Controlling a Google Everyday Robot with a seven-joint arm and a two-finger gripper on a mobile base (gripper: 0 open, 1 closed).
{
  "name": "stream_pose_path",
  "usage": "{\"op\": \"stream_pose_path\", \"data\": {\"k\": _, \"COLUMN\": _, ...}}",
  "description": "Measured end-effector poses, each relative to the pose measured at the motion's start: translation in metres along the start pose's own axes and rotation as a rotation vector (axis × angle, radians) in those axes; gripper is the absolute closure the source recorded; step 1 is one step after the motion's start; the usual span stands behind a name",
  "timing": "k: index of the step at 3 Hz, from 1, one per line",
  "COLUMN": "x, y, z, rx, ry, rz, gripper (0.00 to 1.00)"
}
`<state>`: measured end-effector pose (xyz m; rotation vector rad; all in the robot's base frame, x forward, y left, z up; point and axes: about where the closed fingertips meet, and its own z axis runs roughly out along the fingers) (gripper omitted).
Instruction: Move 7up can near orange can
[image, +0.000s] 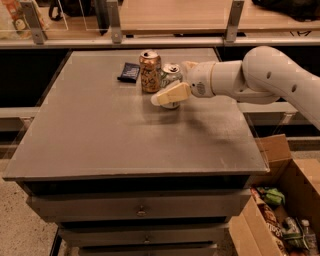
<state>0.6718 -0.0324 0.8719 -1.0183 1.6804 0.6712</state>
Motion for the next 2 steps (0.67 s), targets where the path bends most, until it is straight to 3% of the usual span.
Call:
{"op": "stream_pose_path", "data": {"k": 1, "x": -0.0048, "y": -0.0146, "z": -0.0414, "rx": -0.041, "ry": -0.049, "rz": -0.037, "gripper": 0.00}}
{"op": "stream_pose_path", "data": {"k": 2, "x": -0.0069, "y": -0.0105, "z": -0.0424, "rx": -0.060, "ry": -0.050, "rz": -0.043, "gripper": 0.00}}
